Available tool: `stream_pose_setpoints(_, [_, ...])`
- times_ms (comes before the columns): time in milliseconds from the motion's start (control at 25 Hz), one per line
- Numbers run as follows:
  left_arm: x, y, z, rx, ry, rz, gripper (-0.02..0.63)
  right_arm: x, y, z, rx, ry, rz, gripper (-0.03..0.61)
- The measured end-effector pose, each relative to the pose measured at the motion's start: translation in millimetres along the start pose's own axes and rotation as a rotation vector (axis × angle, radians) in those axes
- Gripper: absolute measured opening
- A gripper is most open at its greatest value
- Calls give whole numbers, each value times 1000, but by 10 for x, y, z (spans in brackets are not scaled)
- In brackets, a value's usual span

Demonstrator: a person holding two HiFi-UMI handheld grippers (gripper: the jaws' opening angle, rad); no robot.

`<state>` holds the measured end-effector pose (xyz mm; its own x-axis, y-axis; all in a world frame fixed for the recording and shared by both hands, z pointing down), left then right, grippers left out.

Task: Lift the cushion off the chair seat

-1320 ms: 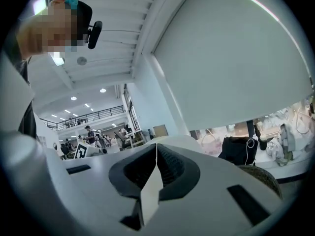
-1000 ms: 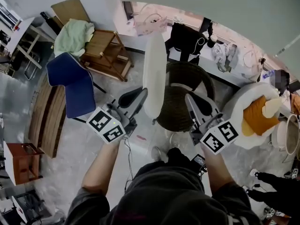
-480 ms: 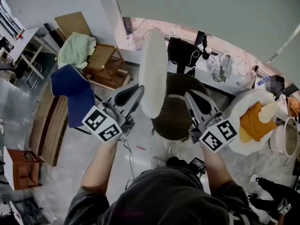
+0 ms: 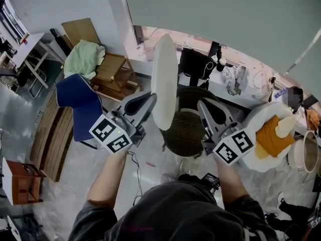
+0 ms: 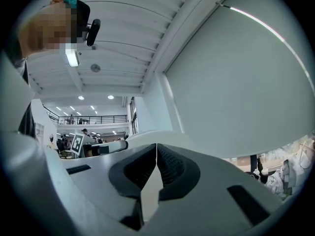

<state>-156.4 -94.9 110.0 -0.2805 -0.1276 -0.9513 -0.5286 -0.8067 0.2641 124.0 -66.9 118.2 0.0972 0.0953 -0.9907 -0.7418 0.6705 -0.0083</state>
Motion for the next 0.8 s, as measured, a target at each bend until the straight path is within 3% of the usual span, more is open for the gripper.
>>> stream_pose_setpoints(800, [50,-16,41,5,-15,-5,18,46,24,-5,-3,-5,2,14])
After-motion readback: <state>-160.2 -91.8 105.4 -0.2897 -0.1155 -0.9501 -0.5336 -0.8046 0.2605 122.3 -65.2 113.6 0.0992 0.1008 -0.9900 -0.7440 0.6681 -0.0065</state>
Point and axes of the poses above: the fingertips, and each gripper's own axes: z backward along the fingers, y to its left, x out of its top, the point moved 10 cm from there along z, backward along the fingers, and after that the axes turned 9 degrees about z, right-handed, at the moved point
